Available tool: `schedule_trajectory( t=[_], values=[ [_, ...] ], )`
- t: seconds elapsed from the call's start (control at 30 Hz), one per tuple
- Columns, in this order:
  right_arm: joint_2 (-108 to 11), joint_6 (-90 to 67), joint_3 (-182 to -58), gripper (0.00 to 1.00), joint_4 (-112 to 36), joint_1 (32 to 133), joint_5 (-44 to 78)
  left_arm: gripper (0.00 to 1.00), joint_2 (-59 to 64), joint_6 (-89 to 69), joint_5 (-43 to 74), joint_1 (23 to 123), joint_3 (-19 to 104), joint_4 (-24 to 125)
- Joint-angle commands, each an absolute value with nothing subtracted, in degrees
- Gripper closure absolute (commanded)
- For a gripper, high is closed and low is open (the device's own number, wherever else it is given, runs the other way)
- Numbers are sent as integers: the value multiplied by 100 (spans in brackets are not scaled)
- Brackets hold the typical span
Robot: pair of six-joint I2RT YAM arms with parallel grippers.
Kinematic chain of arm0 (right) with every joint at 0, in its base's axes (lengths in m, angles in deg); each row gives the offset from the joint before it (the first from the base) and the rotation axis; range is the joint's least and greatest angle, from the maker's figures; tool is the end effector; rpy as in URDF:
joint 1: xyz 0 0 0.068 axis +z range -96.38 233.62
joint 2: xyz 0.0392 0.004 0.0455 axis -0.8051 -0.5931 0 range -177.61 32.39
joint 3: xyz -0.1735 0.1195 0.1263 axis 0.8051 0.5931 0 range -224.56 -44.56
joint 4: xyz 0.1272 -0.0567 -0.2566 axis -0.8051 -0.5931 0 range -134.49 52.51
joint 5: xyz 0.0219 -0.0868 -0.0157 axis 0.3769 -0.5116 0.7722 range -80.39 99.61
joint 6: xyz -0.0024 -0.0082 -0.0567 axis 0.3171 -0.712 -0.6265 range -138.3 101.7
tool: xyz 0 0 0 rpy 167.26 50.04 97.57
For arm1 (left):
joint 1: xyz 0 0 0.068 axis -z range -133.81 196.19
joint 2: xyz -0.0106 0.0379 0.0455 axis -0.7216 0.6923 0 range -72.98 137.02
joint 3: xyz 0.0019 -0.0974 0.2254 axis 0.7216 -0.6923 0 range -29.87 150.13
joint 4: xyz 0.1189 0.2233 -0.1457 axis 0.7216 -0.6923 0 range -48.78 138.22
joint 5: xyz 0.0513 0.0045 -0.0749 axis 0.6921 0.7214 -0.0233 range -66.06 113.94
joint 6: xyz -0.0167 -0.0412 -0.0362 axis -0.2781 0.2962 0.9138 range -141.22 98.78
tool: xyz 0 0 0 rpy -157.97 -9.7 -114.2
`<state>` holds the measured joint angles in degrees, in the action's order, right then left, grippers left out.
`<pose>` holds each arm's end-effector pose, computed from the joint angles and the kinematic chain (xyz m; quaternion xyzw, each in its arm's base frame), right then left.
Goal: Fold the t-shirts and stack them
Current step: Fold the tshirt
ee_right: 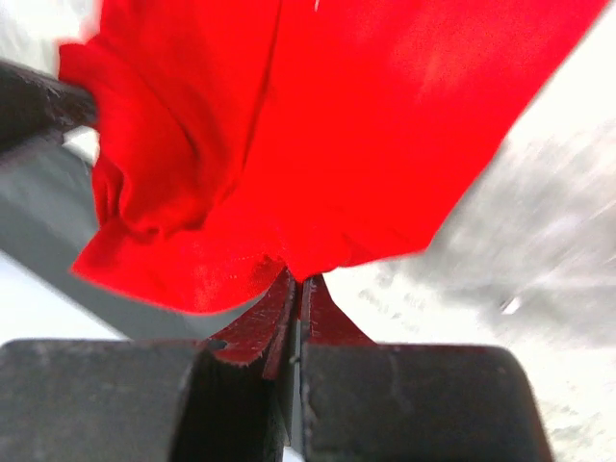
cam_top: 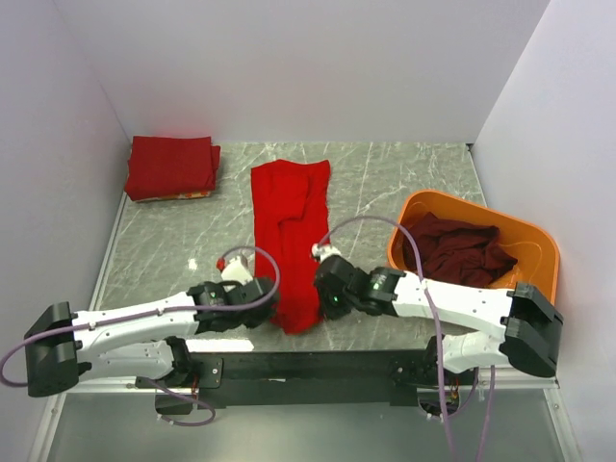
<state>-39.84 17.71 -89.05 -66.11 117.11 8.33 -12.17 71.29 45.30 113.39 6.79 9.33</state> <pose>0.1280 0.2546 0.1668 -0.2242 0.9305 0.2140 0.1952 0.1041 -0.2094 0.1610 -0.2515 0.9229 -0.1938 0.2178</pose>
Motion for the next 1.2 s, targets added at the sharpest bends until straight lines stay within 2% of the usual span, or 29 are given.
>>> schedule_trajectory(
  t=[0.0,0.2,0.5,0.9,1.17],
  values=[
    [-4248,1449,-9604,100,-6474,11419,83,99,-1269,6326,5004,10809,1046,1473],
    [-4688,1300,-10193,100,-6254,10620,56,99,-988,5500,5163,9790,1582,1666],
    [-5470,851,-11011,100,-6157,9968,82,99,171,4233,4837,8575,2461,2272],
    [-6604,596,-12066,100,-6210,9274,258,99,1516,3354,4416,7836,3182,2897],
    [-7377,631,-12611,100,-6201,9072,205,99,2369,3661,4556,7564,3877,2335]
  ],
)
